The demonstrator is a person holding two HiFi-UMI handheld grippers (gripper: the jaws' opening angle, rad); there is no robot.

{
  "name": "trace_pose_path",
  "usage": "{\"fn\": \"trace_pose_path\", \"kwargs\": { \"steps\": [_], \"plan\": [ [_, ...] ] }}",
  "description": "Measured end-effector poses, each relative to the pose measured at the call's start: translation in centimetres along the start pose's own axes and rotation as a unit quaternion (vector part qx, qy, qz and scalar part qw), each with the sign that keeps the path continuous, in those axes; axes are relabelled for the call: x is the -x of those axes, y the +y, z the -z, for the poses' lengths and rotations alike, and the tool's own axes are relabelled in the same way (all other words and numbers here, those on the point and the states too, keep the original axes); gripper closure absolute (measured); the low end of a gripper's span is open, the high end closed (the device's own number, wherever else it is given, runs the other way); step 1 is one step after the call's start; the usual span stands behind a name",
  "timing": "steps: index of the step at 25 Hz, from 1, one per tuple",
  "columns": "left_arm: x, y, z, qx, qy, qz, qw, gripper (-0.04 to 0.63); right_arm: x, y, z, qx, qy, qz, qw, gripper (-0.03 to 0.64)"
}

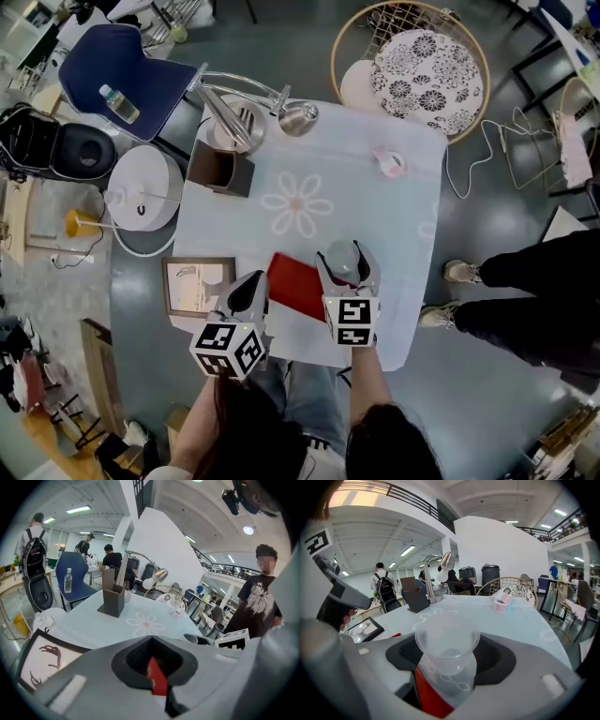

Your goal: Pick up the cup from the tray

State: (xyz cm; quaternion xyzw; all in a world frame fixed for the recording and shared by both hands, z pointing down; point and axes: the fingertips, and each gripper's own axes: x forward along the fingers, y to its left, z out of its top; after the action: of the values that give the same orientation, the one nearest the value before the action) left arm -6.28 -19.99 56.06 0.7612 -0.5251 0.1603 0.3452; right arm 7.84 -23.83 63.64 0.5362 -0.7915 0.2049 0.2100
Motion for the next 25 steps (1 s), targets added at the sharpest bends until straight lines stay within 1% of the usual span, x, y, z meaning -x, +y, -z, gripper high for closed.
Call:
{"fn": "trace_pose_path", "kwargs": {
  "steps": [5, 7, 9, 10, 11, 14, 18, 23, 25],
  "plan": [
    [0.3, 0.0, 0.3, -0.001, -0.001, -0.005, 1.0, 0.595, 0.7, 0.0, -0.1, -0.005, -0.004, -0.007, 1.0, 0.284],
    [0.7, -0.1, 0.1, -0.023, -0.012, -0.015, 0.9995, 0.595, 1.2, 0.1, -0.1, -0.005, -0.004, -0.009, 1.0, 0.277],
    [1.0, -0.2, -0.1, -0.063, -0.028, -0.023, 0.9974, 0.595, 1.5, 0.2, -0.3, -0.009, -0.007, -0.01, 1.0, 0.273],
    [1.1, -0.5, -0.2, -0.075, -0.031, -0.02, 0.9965, 0.595, 1.8, 0.2, -0.5, -0.009, -0.011, -0.011, 1.0, 0.273],
    [1.1, -0.9, -0.1, -0.078, -0.032, -0.014, 0.9964, 0.595, 2.1, 0.3, -0.8, -0.006, -0.015, -0.012, 1.0, 0.273],
    [1.3, -1.5, -0.2, -0.063, -0.035, -0.002, 0.9974, 0.595, 3.2, 0.7, -1.7, 0.003, -0.025, -0.01, 1.0, 0.272],
    [2.5, -1.8, -0.8, -0.04, -0.039, 0.002, 0.9984, 0.595, 5.0, 1.6, -3.2, 0.018, -0.039, -0.008, 0.999, 0.268],
    [4.1, -2.0, -1.5, -0.039, -0.051, 0.015, 0.9978, 0.595, 8.1, 2.9, -5.3, 0.033, -0.055, 0.0, 0.998, 0.262],
    [4.6, -2.3, -1.9, -0.041, -0.059, 0.025, 0.9972, 0.595, 9.5, 3.3, -6.5, 0.03, -0.068, -0.003, 0.997, 0.26]
  ]
}}
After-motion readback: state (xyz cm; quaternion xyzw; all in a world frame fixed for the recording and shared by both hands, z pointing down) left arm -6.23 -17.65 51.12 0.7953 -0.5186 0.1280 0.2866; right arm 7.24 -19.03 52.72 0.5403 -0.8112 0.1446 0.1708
